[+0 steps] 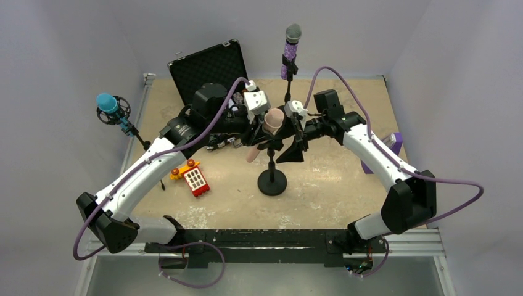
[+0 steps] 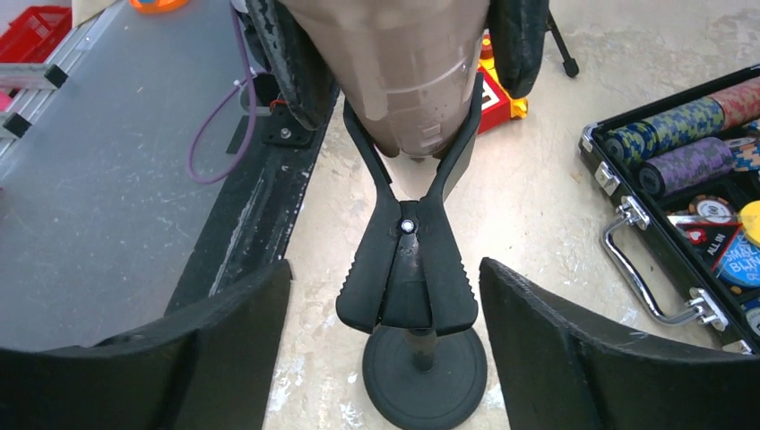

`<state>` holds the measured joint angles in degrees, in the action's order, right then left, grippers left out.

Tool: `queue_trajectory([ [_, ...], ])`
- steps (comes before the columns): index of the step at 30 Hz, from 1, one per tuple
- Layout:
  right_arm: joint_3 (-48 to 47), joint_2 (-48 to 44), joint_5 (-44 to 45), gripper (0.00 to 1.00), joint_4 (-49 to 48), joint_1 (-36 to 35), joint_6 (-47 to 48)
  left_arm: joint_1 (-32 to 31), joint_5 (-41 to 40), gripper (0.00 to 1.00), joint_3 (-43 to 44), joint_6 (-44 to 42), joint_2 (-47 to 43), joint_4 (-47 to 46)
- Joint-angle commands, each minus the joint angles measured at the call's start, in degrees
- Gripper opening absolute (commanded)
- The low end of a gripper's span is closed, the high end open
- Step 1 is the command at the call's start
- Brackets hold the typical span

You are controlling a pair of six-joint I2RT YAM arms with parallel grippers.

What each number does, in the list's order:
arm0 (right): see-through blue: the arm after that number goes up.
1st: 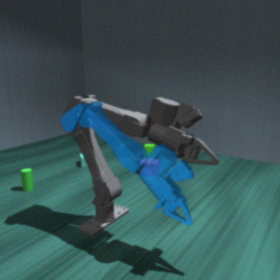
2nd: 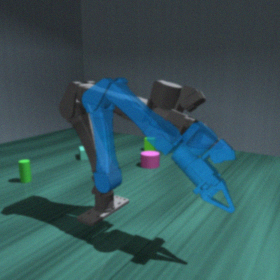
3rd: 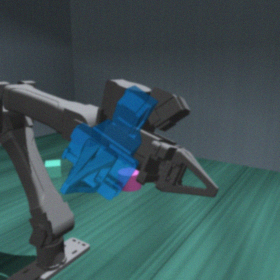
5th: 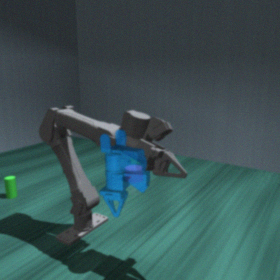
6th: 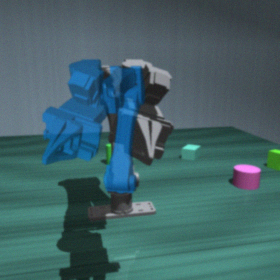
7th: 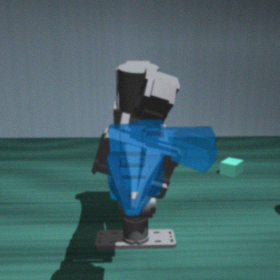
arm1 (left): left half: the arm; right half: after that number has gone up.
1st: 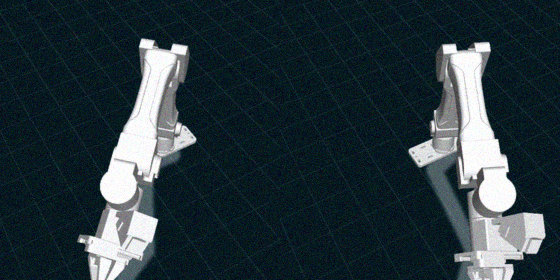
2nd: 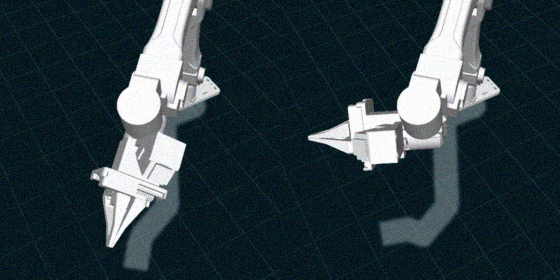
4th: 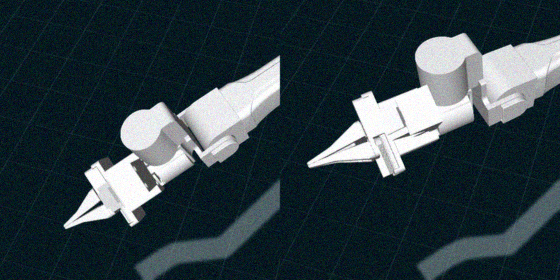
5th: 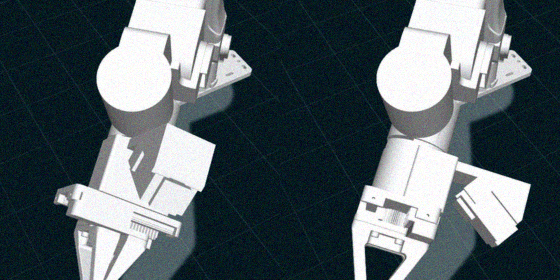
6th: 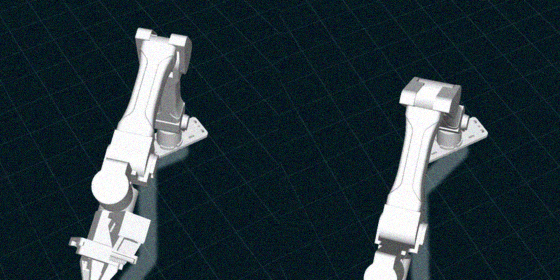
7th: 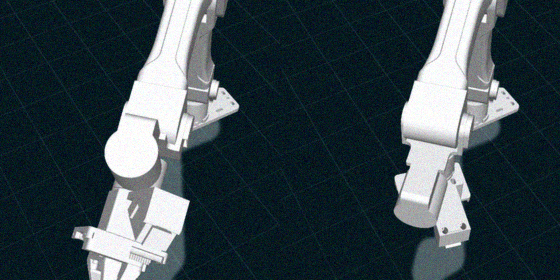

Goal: Attach the microphones to the stand

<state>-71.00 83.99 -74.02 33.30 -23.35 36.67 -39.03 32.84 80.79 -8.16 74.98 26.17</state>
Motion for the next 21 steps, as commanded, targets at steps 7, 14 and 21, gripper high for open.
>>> queue_trajectory([
  [7,-0.4,-3.1,-4.4,0.89,2.7,1.8,3.3,0.2,-3.0,0.44,-0.6,4.0,-2.0,-4.6],
  [14,-0.3,-4.1,-5.0,0.91,4.8,2.3,5.8,0.2,-6.5,0.82,-1.9,6.4,-5.6,-5.8],
  [21,-0.2,-5.0,-4.5,0.93,7.2,2.3,9.8,0.3,-5.7,0.87,-6.2,5.4,-12.0,-6.8],
])
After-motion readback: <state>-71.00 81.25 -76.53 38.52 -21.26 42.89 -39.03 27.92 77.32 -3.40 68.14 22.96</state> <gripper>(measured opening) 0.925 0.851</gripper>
